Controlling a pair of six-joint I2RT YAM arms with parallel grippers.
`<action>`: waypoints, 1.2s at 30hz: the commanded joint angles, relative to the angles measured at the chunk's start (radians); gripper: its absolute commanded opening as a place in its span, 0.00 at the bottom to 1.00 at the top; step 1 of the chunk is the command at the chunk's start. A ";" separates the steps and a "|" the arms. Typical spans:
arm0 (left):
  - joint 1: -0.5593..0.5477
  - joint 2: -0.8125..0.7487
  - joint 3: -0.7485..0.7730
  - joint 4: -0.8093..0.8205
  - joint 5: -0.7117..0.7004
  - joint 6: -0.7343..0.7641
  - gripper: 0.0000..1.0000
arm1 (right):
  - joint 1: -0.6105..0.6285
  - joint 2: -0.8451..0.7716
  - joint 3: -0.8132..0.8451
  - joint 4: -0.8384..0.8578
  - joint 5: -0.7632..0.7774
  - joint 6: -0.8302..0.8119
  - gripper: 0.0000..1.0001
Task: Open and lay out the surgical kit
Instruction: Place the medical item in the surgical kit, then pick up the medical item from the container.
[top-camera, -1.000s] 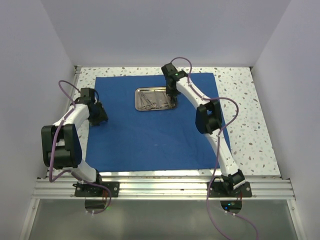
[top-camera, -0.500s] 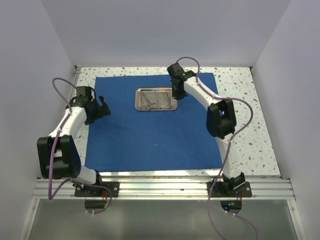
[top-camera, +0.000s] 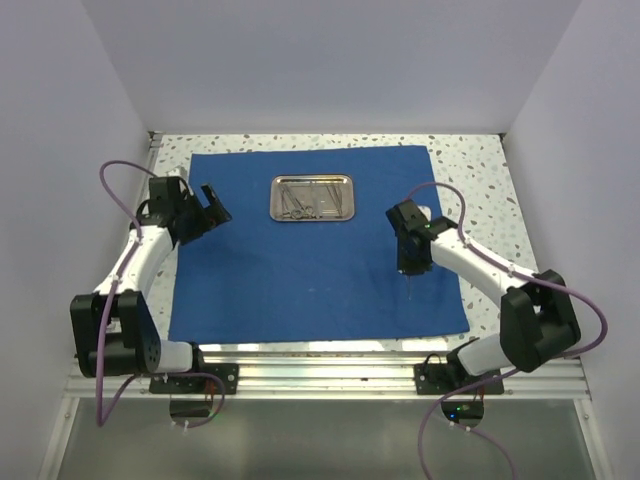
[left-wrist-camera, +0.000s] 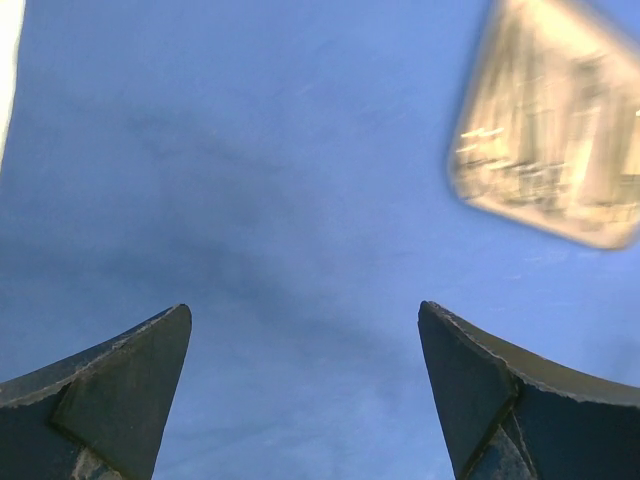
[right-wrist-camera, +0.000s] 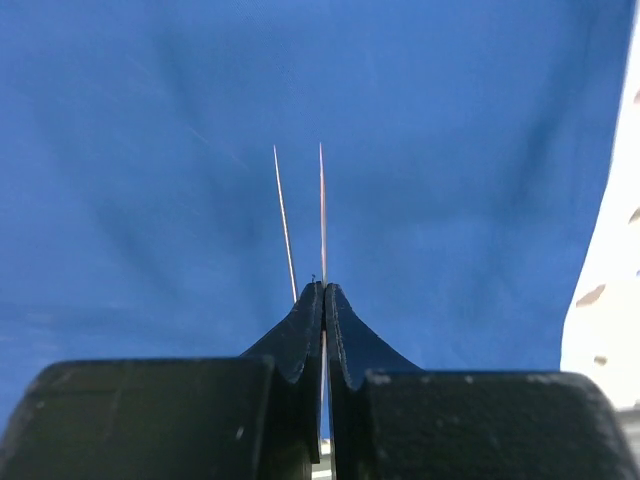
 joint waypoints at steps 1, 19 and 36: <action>0.000 -0.054 -0.006 0.136 0.131 -0.053 1.00 | 0.000 -0.056 -0.122 0.060 -0.010 0.088 0.00; -0.009 -0.065 0.034 0.027 0.094 -0.020 0.88 | -0.002 -0.096 0.089 0.051 0.039 0.058 0.82; -0.018 -0.138 0.081 -0.097 -0.011 0.025 0.82 | 0.000 0.571 0.774 0.106 -0.172 -0.044 0.28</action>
